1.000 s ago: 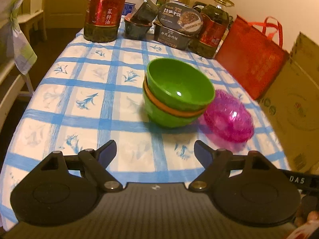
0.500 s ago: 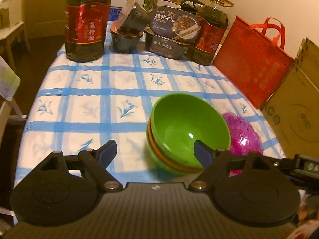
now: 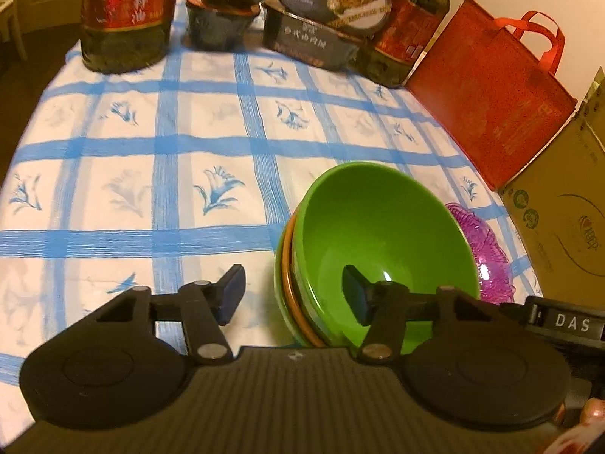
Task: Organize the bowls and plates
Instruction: 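Move both tools to the bowl stack and grip its green rim, then lift the bowl stack with both tools and carry it over the pink plates, then lower the bowl stack onto the pink plate stack with both tools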
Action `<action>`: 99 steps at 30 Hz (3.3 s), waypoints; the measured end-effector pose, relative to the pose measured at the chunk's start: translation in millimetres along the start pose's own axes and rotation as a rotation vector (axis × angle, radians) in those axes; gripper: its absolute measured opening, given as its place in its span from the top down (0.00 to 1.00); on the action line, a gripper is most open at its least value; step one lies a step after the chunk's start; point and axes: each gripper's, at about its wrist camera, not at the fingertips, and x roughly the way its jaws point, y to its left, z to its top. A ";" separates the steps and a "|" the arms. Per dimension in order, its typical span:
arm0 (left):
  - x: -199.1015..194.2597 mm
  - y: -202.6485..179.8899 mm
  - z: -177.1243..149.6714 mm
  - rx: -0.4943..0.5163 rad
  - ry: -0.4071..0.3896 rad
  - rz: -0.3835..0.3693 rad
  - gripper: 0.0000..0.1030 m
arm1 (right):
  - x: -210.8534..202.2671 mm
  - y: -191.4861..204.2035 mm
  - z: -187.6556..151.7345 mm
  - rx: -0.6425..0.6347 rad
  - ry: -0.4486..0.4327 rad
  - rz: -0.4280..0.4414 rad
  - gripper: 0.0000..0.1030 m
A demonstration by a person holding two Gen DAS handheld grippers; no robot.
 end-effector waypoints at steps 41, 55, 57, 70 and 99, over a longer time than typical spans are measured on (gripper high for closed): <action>-47.9 -58.2 -88.5 0.066 0.059 0.043 0.72 | -56.2 -39.6 -61.6 -0.071 0.063 -0.034 0.64; -71.7 -139.9 -114.8 0.110 0.032 -0.031 0.72 | -144.5 -83.4 -65.7 -0.038 -0.029 -0.049 0.64; -71.2 -150.7 -112.8 0.118 0.030 -0.039 0.72 | -152.8 -88.2 -59.0 -0.032 -0.040 -0.051 0.64; -54.2 -199.2 -76.7 0.128 0.020 -0.063 0.72 | -175.0 -101.5 1.1 -0.050 -0.087 -0.059 0.64; 41.6 -178.9 -0.1 0.036 0.056 -0.012 0.72 | -74.2 -109.5 97.6 -0.082 0.008 -0.058 0.65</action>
